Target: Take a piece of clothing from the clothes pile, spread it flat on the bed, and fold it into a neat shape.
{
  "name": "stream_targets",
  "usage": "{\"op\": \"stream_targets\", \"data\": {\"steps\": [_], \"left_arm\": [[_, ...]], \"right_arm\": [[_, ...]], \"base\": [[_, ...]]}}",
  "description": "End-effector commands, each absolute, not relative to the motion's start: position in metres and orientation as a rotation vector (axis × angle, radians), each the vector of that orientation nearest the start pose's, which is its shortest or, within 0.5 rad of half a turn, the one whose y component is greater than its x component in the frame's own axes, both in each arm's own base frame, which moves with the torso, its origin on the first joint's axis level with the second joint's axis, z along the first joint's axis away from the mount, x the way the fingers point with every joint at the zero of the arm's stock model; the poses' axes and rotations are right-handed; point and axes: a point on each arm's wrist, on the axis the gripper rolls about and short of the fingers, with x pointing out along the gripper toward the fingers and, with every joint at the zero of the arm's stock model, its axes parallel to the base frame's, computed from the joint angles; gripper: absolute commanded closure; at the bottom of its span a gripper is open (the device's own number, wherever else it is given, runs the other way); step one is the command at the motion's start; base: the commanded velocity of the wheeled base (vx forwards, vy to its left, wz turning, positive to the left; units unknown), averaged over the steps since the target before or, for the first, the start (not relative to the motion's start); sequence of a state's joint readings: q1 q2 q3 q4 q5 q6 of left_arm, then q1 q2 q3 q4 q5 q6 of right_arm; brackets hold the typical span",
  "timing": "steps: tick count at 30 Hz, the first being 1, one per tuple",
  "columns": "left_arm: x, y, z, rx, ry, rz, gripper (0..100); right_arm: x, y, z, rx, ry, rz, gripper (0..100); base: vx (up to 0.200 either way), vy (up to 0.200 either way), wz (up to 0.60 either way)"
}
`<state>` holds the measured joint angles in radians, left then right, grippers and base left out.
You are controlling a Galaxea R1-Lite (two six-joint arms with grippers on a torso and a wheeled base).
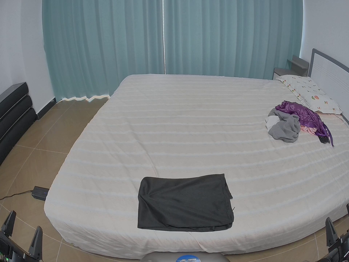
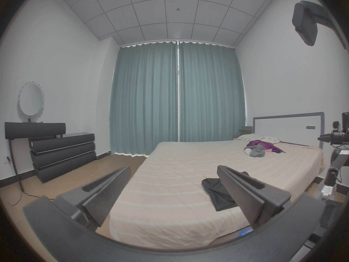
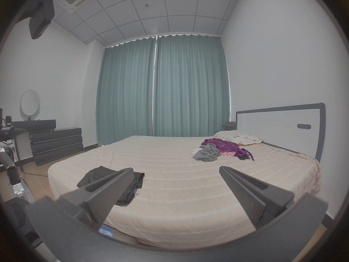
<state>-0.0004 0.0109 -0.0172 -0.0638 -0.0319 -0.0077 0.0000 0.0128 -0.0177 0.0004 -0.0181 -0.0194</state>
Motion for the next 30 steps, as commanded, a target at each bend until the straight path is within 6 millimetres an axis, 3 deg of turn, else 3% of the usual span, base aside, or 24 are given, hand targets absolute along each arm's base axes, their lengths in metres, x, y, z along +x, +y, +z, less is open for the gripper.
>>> {"op": "stream_targets", "data": {"steps": [1, 8, 30], "left_arm": [[-0.0231, -0.0020, 0.0814, -0.020, -0.057, -0.094, 0], [-0.0228, 0.0004, 0.0730, 0.020, 0.025, 0.015, 0], [-0.0228, 0.0000, 0.0752, 0.017, 0.003, -0.005, 0]], "right_arm": [[-0.0228, -0.0004, 0.0755, -0.021, 0.000, -0.018, 0], [-0.0228, -0.0004, 0.0755, -0.015, 0.000, -0.018, 0], [-0.0228, -0.0001, 0.0758, -0.025, -0.003, -0.005, 0]], "base": [[0.000, 0.000, 0.00], [0.000, 0.000, 0.00], [0.000, 0.000, 0.00]]}}
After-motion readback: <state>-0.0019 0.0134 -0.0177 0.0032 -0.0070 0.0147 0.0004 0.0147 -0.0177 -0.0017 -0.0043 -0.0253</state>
